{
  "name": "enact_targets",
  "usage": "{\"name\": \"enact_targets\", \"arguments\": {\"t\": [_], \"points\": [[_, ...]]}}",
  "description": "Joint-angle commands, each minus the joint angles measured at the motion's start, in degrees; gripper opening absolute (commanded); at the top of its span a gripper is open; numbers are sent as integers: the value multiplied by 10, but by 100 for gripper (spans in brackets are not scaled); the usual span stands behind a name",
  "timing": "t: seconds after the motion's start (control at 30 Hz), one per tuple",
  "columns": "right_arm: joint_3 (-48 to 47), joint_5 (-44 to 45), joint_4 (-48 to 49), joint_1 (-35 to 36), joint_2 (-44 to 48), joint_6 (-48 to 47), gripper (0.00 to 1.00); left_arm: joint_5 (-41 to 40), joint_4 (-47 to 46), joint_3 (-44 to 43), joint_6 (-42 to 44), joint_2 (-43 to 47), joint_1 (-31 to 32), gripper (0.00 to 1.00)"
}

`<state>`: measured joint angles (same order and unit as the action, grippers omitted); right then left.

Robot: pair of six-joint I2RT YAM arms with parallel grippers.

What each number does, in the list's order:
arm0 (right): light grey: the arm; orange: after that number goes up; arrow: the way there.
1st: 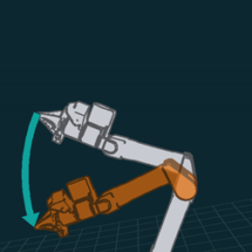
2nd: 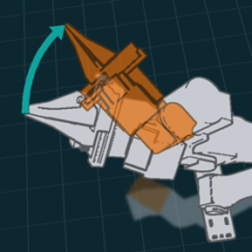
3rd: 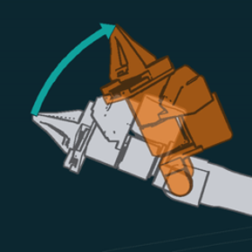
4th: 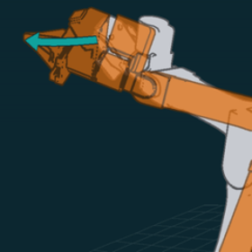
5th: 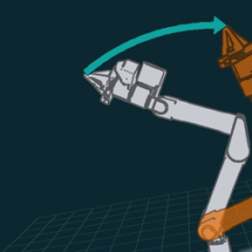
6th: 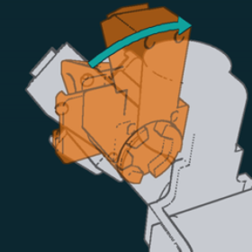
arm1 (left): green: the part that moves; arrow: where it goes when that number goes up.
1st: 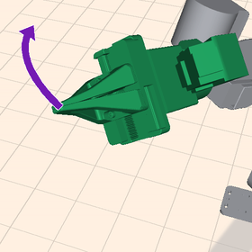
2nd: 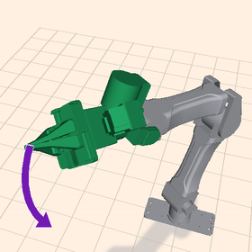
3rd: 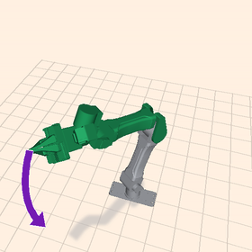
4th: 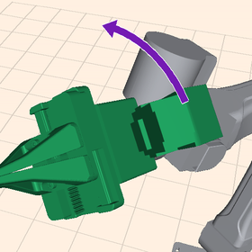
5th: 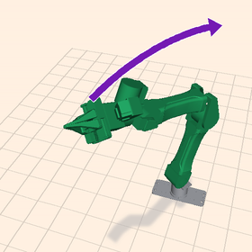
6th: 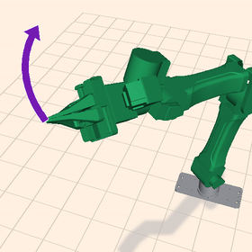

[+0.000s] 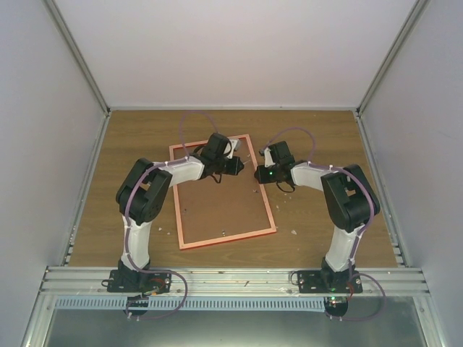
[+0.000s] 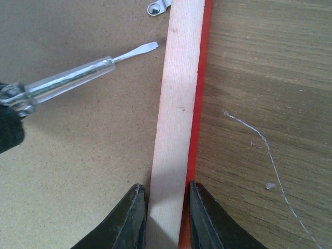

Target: Take the photo out of the frame

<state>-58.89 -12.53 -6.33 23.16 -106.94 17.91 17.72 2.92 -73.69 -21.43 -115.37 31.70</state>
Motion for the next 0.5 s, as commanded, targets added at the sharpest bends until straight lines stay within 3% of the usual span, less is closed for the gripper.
{"name": "enact_targets", "arguments": {"t": [0.0,0.47], "points": [[7,-4,13,-2,-11,-1,23,2,-9,-26,6,-19,-5,0],[18,-14,16,-2,-10,2,21,-29,-16,-41,-16,-53,-25,0]]}}
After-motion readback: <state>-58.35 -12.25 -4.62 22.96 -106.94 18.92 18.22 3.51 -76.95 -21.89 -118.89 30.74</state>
